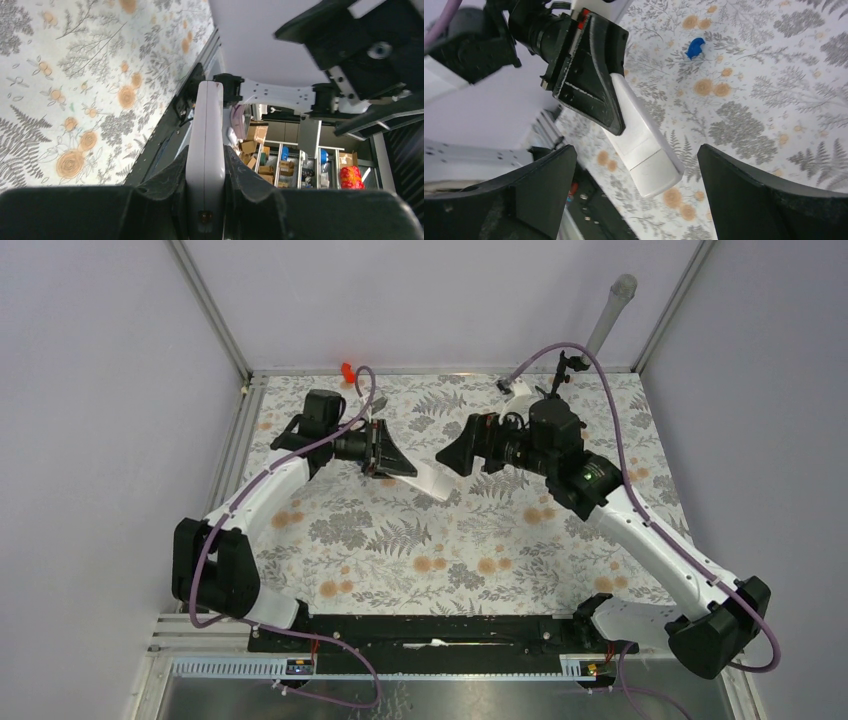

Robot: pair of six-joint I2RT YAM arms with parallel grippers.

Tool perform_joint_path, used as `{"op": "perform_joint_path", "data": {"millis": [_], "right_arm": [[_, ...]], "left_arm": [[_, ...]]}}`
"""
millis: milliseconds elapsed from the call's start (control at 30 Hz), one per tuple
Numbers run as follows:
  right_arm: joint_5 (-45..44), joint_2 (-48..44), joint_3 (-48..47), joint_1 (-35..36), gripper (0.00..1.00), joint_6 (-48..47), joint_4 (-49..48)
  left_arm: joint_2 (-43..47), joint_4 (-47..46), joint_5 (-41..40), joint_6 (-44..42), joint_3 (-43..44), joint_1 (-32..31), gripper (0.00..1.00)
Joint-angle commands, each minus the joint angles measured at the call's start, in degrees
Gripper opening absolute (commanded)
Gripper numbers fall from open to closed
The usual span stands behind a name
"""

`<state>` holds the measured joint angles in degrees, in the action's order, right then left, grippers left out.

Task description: Load the batteries into the remote control

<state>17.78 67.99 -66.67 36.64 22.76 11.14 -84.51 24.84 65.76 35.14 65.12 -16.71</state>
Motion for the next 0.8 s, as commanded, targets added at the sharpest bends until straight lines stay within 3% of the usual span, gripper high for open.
{"op": "perform_joint_path", "data": {"millis": [0, 100, 200, 500, 767], "right_arm": [[2.1, -2.4, 1.4, -2.5, 1.00, 17.3, -3.3], [4.9, -4.3, 6.0, -3.2, 0.99, 25.3, -8.4], [8.7, -5.9, 11.4, -3.3, 0.97, 31.5, -19.0], [8.4, -5.1, 13.8, -3.2, 0.90, 38.3, -26.1], [7.0, -3.5, 14.5, -3.6, 0.64, 41.2, -29.4]], "left_arm": [[4.5, -21.3, 2.8, 18.8, -1.4, 1.4, 0.00], [5.3, -34.2, 3.0, 31.3, -3.5, 1.8, 0.00], [5.5, -41.3, 3.1, 37.5, -4.1, 1.8, 0.00], [6.1, -44.8, 3.8, 40.2, -3.2, 1.8, 0.00], [6.7, -45.6, 4.6, 40.8, -3.6, 1.8, 0.00]]}}
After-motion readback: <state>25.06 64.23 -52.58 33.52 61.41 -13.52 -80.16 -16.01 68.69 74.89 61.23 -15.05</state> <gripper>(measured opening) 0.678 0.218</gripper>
